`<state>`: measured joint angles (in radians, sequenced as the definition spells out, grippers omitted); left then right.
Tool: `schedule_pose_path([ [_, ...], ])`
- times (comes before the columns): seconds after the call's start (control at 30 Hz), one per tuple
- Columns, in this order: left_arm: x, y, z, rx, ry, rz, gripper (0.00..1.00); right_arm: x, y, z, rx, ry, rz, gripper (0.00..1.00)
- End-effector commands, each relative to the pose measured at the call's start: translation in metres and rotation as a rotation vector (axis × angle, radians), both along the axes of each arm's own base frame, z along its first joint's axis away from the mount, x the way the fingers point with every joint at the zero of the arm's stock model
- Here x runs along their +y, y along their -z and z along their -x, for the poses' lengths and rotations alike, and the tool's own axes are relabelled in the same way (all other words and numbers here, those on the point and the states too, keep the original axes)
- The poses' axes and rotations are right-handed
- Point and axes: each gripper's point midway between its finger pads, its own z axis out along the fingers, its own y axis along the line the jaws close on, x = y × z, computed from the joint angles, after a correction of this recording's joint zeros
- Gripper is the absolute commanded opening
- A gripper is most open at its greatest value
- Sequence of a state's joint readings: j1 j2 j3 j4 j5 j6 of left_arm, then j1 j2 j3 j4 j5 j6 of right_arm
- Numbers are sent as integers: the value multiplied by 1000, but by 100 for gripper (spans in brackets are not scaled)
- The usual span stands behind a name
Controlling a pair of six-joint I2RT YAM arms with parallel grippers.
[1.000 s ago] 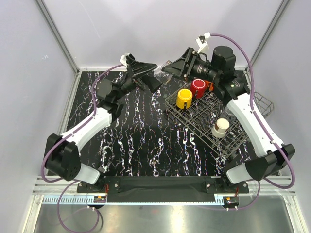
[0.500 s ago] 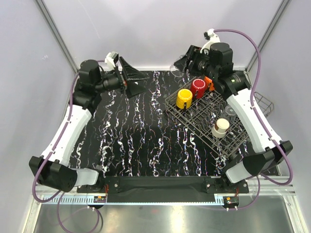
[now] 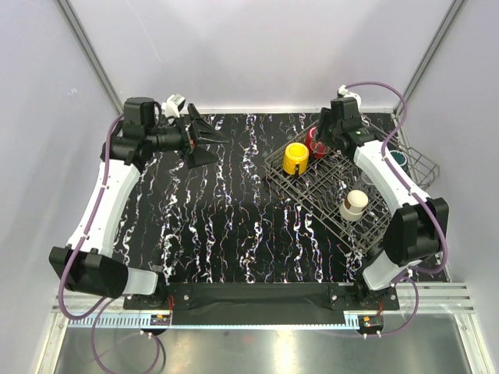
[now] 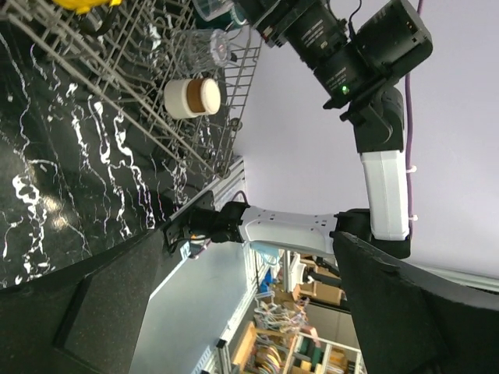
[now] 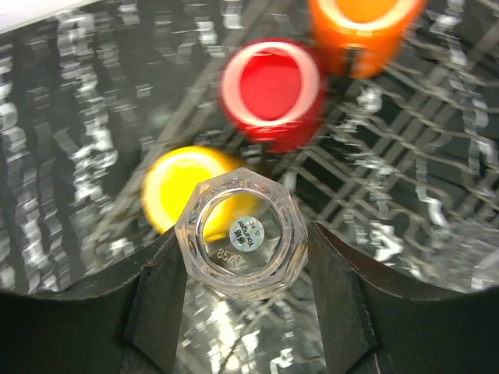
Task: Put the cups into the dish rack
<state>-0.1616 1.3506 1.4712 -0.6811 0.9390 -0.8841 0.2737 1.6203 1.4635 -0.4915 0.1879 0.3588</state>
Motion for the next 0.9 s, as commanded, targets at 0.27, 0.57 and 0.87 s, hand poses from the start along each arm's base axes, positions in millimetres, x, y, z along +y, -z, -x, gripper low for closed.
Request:
schedule_pose_path([
  [0.27,-7,6,-20,84,28,37,99,-52,48,1,37,186,105,0],
  [0.57,-11,-2,-37,108,26,72,99,-42,73,-9,-5,110,90,0],
  [0.87,-9,-11,-39,101,28,79,99,-43,101,-26,-15,100,135,0],
])
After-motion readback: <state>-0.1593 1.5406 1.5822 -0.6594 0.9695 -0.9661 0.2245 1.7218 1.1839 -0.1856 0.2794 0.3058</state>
